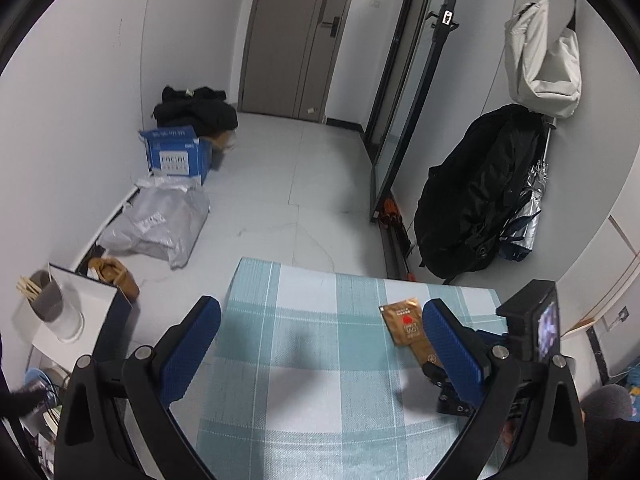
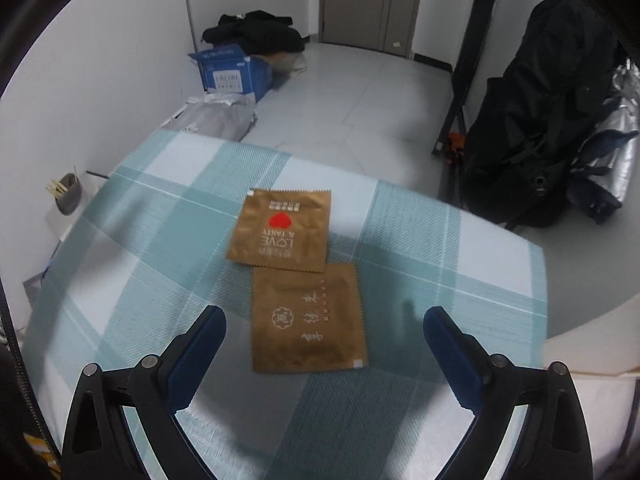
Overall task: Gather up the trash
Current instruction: 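Grasp the plain brown sachet with the right tool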
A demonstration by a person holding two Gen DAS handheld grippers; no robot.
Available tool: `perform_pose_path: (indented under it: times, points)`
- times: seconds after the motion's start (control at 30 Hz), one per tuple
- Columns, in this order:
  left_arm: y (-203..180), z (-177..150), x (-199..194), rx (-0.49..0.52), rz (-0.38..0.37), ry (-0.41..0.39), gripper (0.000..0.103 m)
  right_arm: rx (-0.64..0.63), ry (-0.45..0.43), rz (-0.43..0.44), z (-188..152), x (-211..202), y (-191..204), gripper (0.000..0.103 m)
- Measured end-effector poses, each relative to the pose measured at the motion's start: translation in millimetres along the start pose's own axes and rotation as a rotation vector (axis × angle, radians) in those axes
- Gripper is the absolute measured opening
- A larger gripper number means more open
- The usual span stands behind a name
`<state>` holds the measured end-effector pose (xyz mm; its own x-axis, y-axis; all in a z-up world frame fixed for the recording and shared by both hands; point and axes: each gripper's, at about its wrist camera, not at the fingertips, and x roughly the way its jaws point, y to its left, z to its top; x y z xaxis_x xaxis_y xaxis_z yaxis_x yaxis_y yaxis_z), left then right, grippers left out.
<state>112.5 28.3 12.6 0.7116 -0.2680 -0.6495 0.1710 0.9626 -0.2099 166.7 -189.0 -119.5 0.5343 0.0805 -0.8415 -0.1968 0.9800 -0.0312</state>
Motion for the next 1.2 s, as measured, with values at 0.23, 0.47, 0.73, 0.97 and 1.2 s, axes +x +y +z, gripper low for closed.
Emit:
perform_pose_path:
  times: [0.23,0.47,0.73,0.97,1.2]
  points:
    - [7,3,3,-0.018,-0.008,0.006,0.099,-0.057,-0.001,-0.01,-2,12,9,0.093]
    - [15,0,7,-0.028,-0.009,0.036,0.099,0.007,0.009,0.006,-1,11,-8,0.084]
    - [25,1,9,-0.075,-0.008,0.051,0.099,-0.078,0.035,0.044,3,7,5,0.065]
    - [27,-1,11,-0.084,-0.004,0.056,0.099,-0.098,0.065,0.068,-4,2,5,0.054]
    - [31,0,11,-0.106,-0.013,0.066,0.099,-0.142,0.119,0.115,-25,-13,13,0.048]
